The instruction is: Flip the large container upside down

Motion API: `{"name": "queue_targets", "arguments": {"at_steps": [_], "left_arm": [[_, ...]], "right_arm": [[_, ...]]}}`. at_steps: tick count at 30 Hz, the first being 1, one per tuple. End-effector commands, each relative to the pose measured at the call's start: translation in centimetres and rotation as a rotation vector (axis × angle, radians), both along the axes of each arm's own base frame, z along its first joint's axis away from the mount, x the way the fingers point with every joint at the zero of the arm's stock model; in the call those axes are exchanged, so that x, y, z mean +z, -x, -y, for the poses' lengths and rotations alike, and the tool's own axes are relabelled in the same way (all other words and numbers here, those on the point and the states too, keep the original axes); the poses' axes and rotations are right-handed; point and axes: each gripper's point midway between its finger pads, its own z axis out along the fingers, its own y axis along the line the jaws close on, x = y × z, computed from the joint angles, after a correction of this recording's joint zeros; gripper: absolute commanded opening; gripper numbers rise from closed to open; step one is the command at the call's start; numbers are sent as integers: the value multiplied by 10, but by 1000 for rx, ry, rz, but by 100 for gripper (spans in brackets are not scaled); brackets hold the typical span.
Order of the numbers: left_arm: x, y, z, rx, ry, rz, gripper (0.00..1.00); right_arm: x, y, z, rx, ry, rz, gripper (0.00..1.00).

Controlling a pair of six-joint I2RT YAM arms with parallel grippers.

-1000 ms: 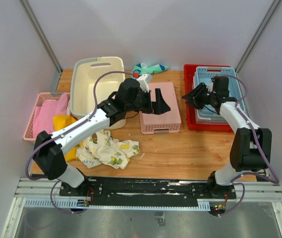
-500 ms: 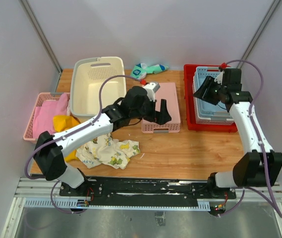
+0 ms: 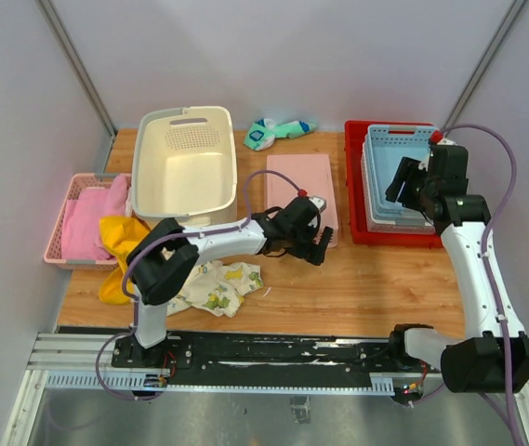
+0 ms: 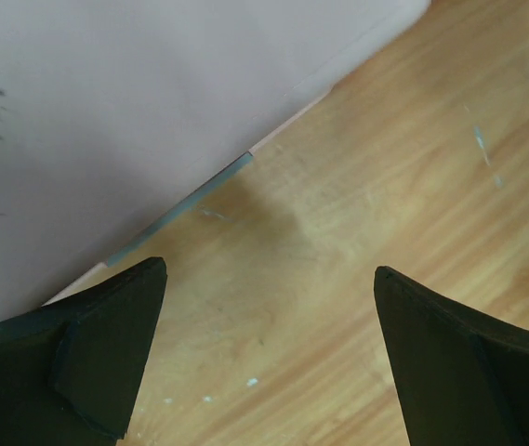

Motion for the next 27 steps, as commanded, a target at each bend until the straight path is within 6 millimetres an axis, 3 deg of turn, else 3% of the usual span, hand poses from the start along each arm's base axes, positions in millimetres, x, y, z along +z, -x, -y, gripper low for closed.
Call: {"name": "queue_targets", "arguments": {"at_steps": [1,8,11,14,17,20,25,27], "left_arm": [[25,-66,2,126,82,59,98],[28,-145,-7,228,107,72,99],[28,-166,-14,263,90,78,99],[31,-174,-22,280,87,76,99],[48,-167,-28,272,99,79,99],[76,-145,-30,231,149,71,99],[116,-92,-34,161,168,104,99],[125,-72,-37,136,181,99,99]], "right_arm": [[-1,2,5,-8,48,25,63],[4,-33,9,-36,56,80,63],[-14,-52,0,43,81,-27,61],[-32,-68,-14,116,114,-105,61],[-48,-79,-17,128,138,-158,59],[-67,-87,-12,111,164,-208,53],[-68,-93,-12,104,168,-249,11],[-60,-92,-14,107,152,-227,2]]}}
